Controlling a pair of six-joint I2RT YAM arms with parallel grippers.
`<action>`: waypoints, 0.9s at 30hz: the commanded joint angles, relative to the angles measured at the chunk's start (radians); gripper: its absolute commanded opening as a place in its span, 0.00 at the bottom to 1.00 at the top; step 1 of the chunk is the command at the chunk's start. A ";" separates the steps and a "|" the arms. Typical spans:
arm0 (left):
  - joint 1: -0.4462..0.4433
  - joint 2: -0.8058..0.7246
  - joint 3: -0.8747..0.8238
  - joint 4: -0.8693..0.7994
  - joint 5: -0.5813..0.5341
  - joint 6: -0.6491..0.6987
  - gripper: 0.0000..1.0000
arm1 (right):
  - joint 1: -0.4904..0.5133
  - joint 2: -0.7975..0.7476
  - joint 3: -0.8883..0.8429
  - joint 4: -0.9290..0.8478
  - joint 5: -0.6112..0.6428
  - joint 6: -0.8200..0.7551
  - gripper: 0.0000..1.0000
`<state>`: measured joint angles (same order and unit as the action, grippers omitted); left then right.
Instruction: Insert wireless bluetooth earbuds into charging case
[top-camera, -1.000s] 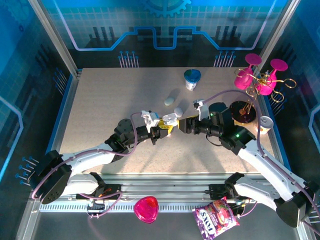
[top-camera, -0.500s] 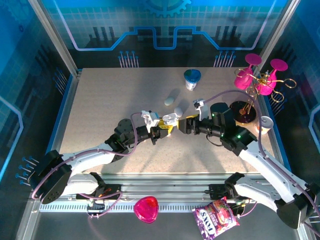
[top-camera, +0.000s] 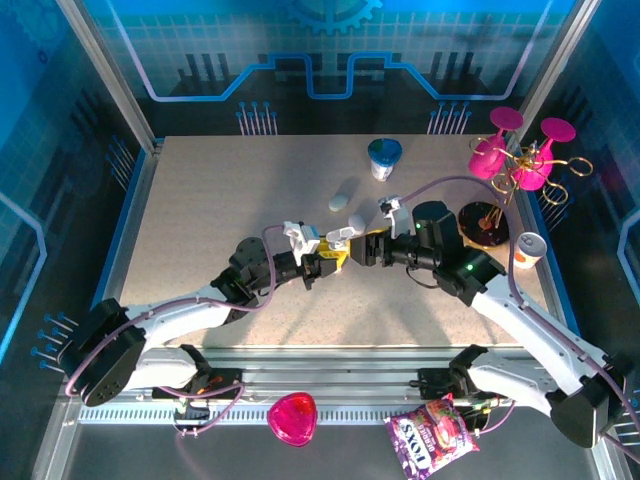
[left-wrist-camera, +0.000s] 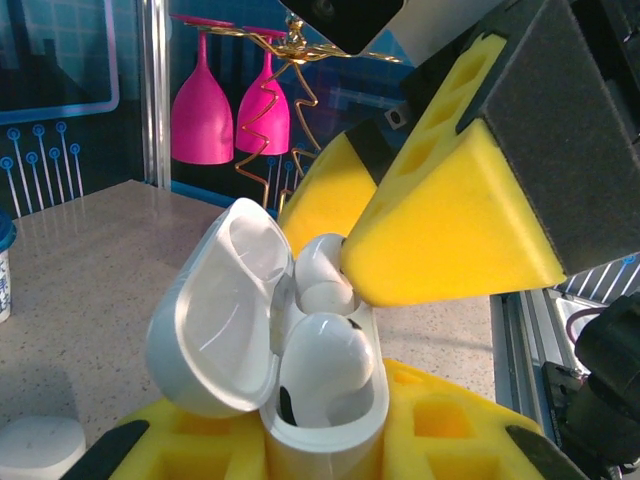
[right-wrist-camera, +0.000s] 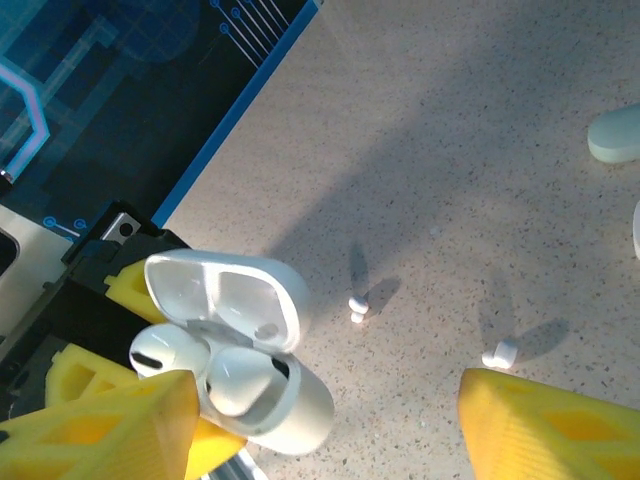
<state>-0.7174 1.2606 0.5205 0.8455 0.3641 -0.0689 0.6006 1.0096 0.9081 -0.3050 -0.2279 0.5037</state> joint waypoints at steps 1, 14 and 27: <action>-0.006 0.014 0.011 0.076 0.046 0.026 0.17 | 0.029 0.006 0.049 -0.023 0.052 -0.033 0.72; -0.005 -0.009 -0.025 0.015 0.075 0.247 0.17 | -0.014 -0.056 0.097 -0.038 0.056 0.042 0.83; -0.006 -0.053 0.027 -0.161 -0.010 0.492 0.17 | -0.042 0.261 0.435 -0.492 0.044 -0.029 0.80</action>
<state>-0.7177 1.2190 0.5102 0.7128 0.3782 0.3470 0.5606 1.2400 1.2865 -0.6682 -0.1493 0.5186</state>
